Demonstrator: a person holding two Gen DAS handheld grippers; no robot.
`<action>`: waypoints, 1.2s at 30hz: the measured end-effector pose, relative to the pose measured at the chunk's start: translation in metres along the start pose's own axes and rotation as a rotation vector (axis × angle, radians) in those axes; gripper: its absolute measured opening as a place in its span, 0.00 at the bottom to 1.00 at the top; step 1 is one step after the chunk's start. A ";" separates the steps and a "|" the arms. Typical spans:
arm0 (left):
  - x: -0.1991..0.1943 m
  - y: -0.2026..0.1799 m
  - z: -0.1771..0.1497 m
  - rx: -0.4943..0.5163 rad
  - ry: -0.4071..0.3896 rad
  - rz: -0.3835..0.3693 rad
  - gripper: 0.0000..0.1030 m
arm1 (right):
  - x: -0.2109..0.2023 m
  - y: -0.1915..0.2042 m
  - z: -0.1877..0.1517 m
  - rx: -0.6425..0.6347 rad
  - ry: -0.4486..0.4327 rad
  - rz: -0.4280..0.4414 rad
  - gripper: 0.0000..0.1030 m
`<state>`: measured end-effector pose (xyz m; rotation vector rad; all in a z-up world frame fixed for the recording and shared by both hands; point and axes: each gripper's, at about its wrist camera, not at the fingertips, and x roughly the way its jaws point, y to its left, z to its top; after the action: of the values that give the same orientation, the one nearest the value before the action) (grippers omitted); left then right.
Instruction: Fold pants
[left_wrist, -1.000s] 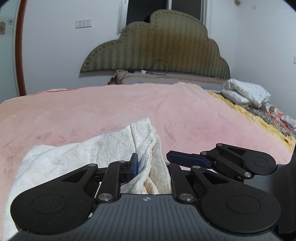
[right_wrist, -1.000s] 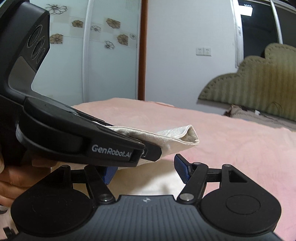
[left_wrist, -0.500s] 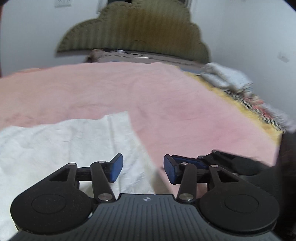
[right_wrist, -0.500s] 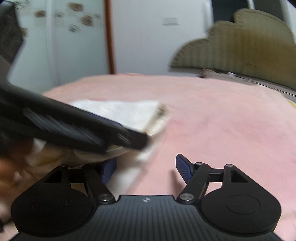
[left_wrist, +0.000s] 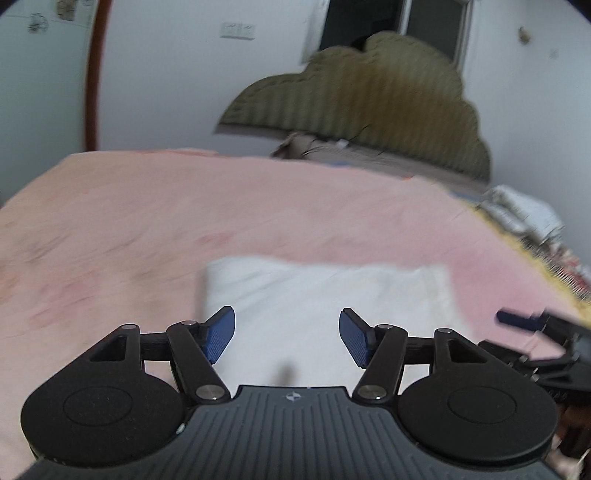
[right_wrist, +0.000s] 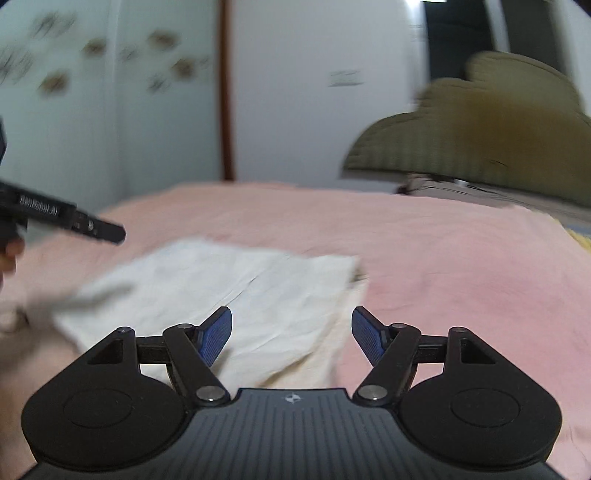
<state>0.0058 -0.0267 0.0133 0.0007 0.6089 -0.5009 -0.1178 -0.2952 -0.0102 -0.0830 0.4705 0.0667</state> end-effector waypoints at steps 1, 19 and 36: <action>-0.002 0.005 -0.006 0.007 0.017 0.008 0.64 | 0.004 0.004 -0.002 -0.034 0.035 -0.036 0.70; 0.041 0.081 0.000 -0.235 0.180 -0.168 0.68 | 0.046 -0.087 -0.019 0.492 0.119 0.226 0.73; 0.099 0.065 -0.003 -0.211 0.253 -0.309 0.56 | 0.107 -0.097 -0.010 0.578 0.147 0.448 0.39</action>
<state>0.1031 -0.0139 -0.0522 -0.2366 0.9150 -0.7401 -0.0188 -0.3874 -0.0618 0.5901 0.6333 0.3621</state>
